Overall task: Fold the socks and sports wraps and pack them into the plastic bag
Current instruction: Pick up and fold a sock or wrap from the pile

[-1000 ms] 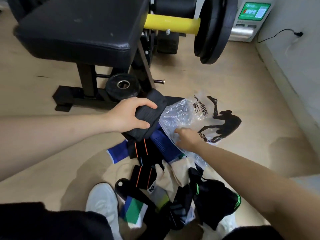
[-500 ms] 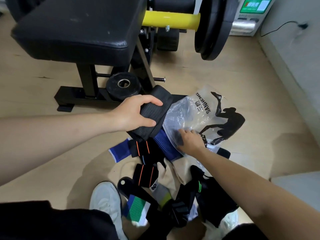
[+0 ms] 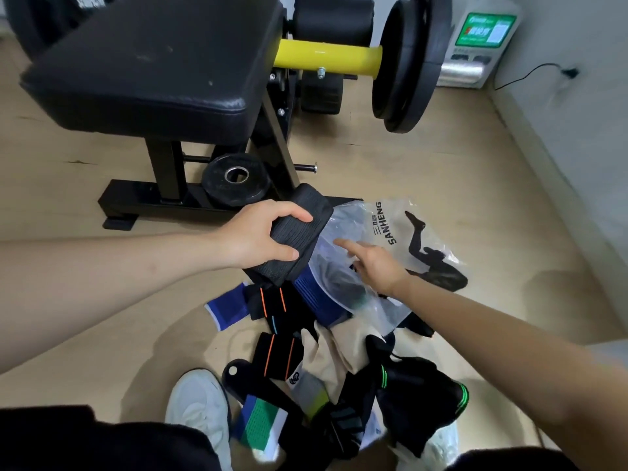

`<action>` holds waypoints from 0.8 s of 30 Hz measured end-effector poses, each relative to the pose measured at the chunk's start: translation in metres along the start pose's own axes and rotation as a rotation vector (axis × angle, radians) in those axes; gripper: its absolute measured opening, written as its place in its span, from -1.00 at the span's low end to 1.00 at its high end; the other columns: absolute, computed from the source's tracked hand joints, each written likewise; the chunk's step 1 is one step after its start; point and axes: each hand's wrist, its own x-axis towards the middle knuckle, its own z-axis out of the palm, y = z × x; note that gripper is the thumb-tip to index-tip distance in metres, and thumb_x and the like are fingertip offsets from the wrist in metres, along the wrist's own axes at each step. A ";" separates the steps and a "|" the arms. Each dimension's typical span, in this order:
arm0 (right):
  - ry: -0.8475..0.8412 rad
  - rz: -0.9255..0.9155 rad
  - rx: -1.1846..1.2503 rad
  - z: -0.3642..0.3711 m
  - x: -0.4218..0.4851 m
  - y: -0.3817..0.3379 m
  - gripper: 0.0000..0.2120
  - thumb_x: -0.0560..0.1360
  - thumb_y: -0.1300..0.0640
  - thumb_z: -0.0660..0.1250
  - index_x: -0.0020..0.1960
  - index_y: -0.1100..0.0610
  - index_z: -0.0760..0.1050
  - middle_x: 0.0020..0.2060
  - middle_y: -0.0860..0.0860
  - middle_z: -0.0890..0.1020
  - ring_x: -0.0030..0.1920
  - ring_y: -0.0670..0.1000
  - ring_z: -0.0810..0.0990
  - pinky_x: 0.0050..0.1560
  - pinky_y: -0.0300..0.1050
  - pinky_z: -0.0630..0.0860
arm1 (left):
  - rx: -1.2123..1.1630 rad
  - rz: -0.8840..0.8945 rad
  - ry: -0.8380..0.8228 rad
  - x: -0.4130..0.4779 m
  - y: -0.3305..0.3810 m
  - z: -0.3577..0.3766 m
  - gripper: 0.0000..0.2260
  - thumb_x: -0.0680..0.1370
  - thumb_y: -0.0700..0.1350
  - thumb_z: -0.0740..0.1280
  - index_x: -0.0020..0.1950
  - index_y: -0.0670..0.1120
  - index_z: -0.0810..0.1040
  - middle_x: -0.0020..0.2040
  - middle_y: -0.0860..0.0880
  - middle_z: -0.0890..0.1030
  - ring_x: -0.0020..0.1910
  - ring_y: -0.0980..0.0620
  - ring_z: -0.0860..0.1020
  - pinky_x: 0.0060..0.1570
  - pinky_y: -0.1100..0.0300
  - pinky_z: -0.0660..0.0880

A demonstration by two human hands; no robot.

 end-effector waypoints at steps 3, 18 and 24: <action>0.028 -0.095 -0.063 -0.033 0.003 -0.005 -0.46 0.45 0.51 0.20 0.32 0.11 0.54 0.02 0.11 0.56 -0.11 0.17 0.62 -0.01 0.08 0.57 | -0.013 -0.004 0.020 0.002 0.009 0.001 -0.47 0.38 -0.11 0.60 0.28 0.23 0.56 0.19 0.05 0.53 0.17 0.03 0.53 0.22 0.03 0.52; 0.225 0.056 -0.062 -0.199 -0.051 -0.063 -0.52 0.42 0.42 0.31 0.30 0.12 0.52 0.09 -0.02 0.56 -0.23 0.00 0.51 -0.15 -0.29 0.33 | 0.143 0.180 -0.124 0.008 0.056 0.009 -0.48 0.46 -0.04 0.53 0.37 0.25 0.49 0.12 0.09 0.46 0.18 0.01 0.46 0.23 0.03 0.44; 0.500 0.092 0.032 -0.222 -0.071 -0.060 -0.52 0.46 0.40 0.29 0.33 0.10 0.52 0.08 -0.07 0.55 -0.21 0.01 0.60 -0.02 -0.19 0.51 | 0.459 0.012 -0.248 0.007 0.050 0.014 -0.39 0.47 -0.05 0.51 0.49 0.14 0.41 0.38 -0.05 0.41 0.40 -0.13 0.41 0.27 0.07 0.43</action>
